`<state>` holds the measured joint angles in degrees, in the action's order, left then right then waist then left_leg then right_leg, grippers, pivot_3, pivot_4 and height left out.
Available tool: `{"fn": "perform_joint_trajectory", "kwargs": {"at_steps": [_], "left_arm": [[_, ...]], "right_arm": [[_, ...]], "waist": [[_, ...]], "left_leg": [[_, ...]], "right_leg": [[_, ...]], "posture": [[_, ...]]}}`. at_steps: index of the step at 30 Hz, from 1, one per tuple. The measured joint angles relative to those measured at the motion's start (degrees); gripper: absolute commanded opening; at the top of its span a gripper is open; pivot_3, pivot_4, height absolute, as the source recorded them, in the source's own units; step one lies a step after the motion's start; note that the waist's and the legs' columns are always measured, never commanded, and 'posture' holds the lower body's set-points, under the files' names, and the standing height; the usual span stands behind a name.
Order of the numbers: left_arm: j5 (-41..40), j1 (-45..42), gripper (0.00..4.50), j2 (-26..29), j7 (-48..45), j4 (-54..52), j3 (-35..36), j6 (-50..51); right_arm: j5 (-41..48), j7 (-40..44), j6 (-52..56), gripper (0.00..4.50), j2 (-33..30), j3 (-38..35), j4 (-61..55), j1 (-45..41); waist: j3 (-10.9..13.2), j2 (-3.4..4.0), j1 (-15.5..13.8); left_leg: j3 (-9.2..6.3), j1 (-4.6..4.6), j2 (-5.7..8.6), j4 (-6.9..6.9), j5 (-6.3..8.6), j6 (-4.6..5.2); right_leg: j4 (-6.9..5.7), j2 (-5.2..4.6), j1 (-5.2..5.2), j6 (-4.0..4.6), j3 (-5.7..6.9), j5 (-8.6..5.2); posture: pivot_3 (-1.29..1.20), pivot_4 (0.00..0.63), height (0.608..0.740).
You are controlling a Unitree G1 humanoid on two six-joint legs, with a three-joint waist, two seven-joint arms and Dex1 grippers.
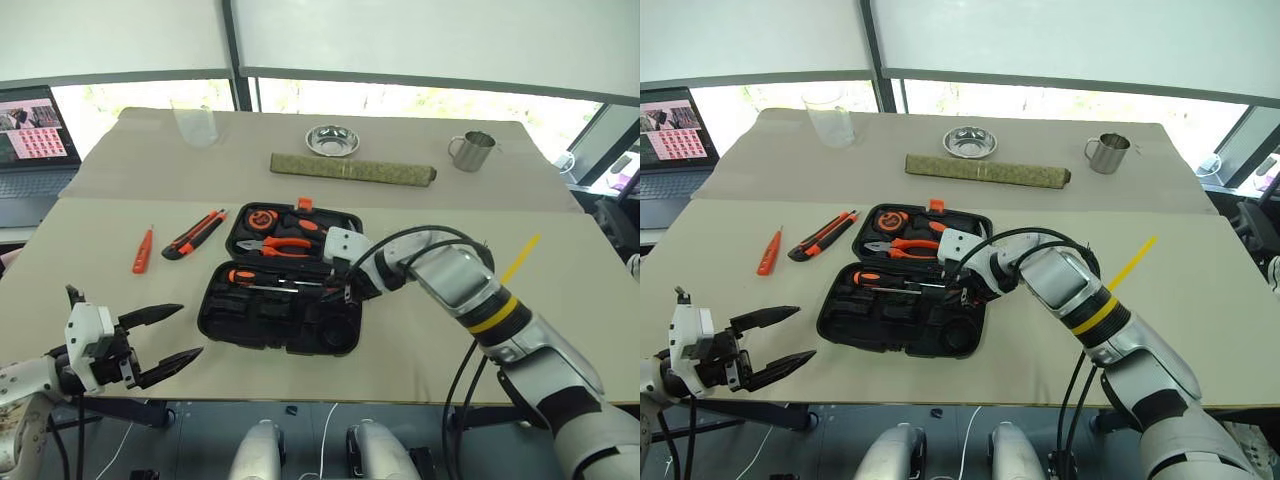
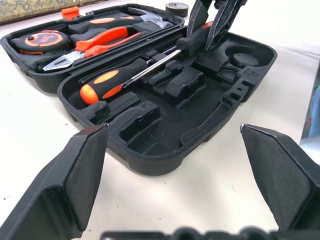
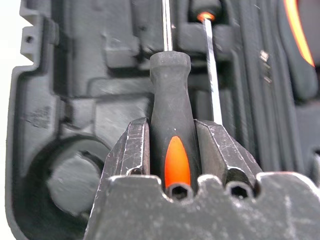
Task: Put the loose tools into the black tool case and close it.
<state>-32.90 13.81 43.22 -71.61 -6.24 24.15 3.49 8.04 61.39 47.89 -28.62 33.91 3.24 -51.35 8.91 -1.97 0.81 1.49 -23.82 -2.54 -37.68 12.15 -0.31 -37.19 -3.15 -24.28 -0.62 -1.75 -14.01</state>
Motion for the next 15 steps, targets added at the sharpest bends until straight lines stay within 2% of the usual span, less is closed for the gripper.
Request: {"fn": "perform_joint_trajectory", "kwargs": {"at_steps": [7,9,15], "left_arm": [[0.1,-0.31,4.5,-0.51,0.25,0.23,-0.45,-1.12],[0.1,-0.31,4.5,-0.54,0.3,0.36,-0.45,-1.17],[-0.88,-0.23,4.5,-2.15,1.79,0.01,-0.35,-0.65]], "right_arm": [[-1.11,0.61,-0.51,1.02,0.09,0.8,0.34,-0.01],[-1.24,0.97,-1.15,2.04,0.2,0.8,0.36,-0.02],[-1.1,4.92,-4.19,3.95,-1.69,-0.73,-2.01,0.1]], "waist": [[0.0,0.0,-0.09],[0.0,0.0,-0.07],[0.0,-0.01,0.03]], "left_leg": [[0.0,0.0,-0.01,0.0,0.0,0.0],[0.0,0.0,0.0,0.0,0.0,0.0],[0.0,0.0,-0.05,0.01,0.06,-0.08]], "right_leg": [[0.0,-0.01,0.01,0.0,0.0,0.0],[0.0,0.0,0.01,0.0,0.0,0.0],[0.01,0.02,0.01,0.0,0.0,0.0]], "posture": [[0.0,0.15,0.74],[0.0,0.15,0.74],[0.0,0.15,0.74]]}}
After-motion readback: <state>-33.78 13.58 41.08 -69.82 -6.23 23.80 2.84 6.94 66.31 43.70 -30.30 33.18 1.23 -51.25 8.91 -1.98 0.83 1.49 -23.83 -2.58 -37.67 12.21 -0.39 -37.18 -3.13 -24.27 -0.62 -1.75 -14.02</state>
